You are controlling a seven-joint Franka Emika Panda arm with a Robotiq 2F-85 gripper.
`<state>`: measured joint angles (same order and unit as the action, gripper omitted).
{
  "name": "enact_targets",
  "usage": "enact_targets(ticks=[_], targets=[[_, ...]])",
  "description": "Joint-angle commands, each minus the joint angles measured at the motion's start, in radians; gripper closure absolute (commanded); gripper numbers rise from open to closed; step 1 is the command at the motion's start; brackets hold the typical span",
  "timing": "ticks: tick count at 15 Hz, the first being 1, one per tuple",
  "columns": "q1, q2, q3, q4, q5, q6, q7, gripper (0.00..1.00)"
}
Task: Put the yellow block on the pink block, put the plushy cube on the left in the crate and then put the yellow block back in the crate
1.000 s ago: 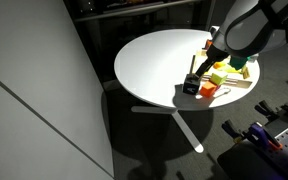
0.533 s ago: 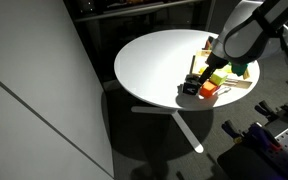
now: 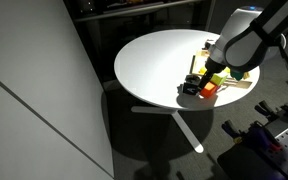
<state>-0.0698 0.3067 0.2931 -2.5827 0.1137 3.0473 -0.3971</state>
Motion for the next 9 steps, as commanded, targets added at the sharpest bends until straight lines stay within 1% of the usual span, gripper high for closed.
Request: enact_targets(ticks=[1, 5, 6, 9], targets=[[-0.003, 0.036, -0.011, 0.031, -0.070, 0.026, 0.033, 0.00], [0.001, 0.051, -0.024, 0.040, -0.112, 0.045, 0.059, 0.00], [-0.011, 0.043, -0.008, 0.027, -0.116, 0.031, 0.055, 0.00], [-0.012, 0.046, -0.009, 0.027, -0.124, 0.032, 0.055, 0.00]])
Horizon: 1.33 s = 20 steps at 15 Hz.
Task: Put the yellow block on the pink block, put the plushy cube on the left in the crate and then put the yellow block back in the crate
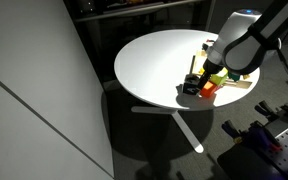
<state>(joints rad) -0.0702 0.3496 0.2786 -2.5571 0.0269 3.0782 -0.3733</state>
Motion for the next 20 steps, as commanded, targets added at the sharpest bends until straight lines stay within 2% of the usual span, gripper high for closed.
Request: enact_targets(ticks=[1, 9, 13, 20], targets=[[-0.011, 0.003, 0.006, 0.002, -0.037, 0.001, 0.031, 0.00], [0.004, 0.003, -0.007, 0.005, -0.032, -0.006, 0.057, 0.00], [0.063, -0.011, -0.069, 0.002, -0.054, -0.002, 0.113, 0.00], [0.231, -0.011, -0.241, 0.017, -0.134, 0.020, 0.229, 0.00]])
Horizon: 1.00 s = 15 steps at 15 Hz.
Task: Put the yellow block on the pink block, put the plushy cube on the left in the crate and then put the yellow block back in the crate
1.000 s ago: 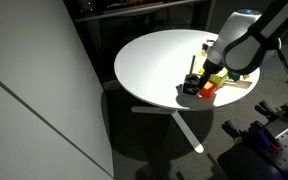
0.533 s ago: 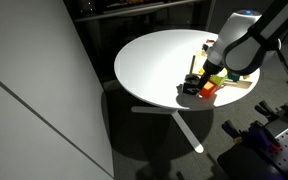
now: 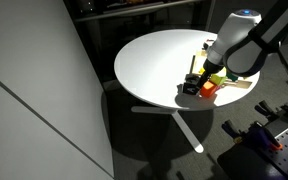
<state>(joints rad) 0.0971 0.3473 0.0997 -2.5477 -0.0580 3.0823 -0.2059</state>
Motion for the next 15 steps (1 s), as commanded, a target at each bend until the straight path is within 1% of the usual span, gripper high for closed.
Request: enact_targets(ticks=[1, 4, 10, 12, 15], targets=[[0.086, -0.006, -0.082, 0.012, -0.059, 0.018, 0.074, 0.00], [0.135, 0.003, -0.123, 0.026, -0.082, 0.027, 0.099, 0.00], [0.190, 0.022, -0.175, 0.047, -0.108, 0.054, 0.099, 0.00], [0.195, 0.033, -0.182, 0.055, -0.112, 0.060, 0.094, 0.00], [0.173, 0.050, -0.159, 0.062, -0.106, 0.067, 0.079, 0.00]])
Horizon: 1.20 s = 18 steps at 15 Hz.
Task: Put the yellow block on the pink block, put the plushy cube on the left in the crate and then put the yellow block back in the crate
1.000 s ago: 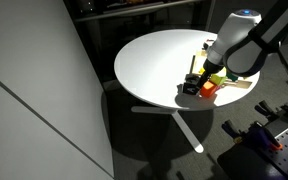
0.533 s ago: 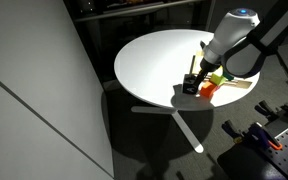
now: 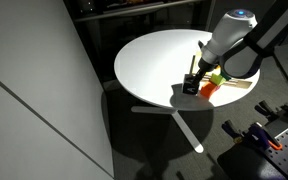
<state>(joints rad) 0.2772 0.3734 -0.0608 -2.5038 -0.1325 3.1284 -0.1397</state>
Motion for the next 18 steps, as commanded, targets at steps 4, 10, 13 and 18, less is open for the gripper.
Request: enact_targets(ticks=[4, 10, 13, 18], targets=[[-0.043, 0.043, 0.042, 0.022, -0.025, 0.037, -0.006, 0.26], [-0.070, 0.041, 0.064, 0.029, -0.027, 0.042, -0.018, 0.69], [-0.071, 0.023, 0.061, 0.030, -0.029, 0.040, -0.020, 0.88], [-0.062, -0.012, 0.039, 0.043, -0.033, 0.044, -0.019, 0.96]])
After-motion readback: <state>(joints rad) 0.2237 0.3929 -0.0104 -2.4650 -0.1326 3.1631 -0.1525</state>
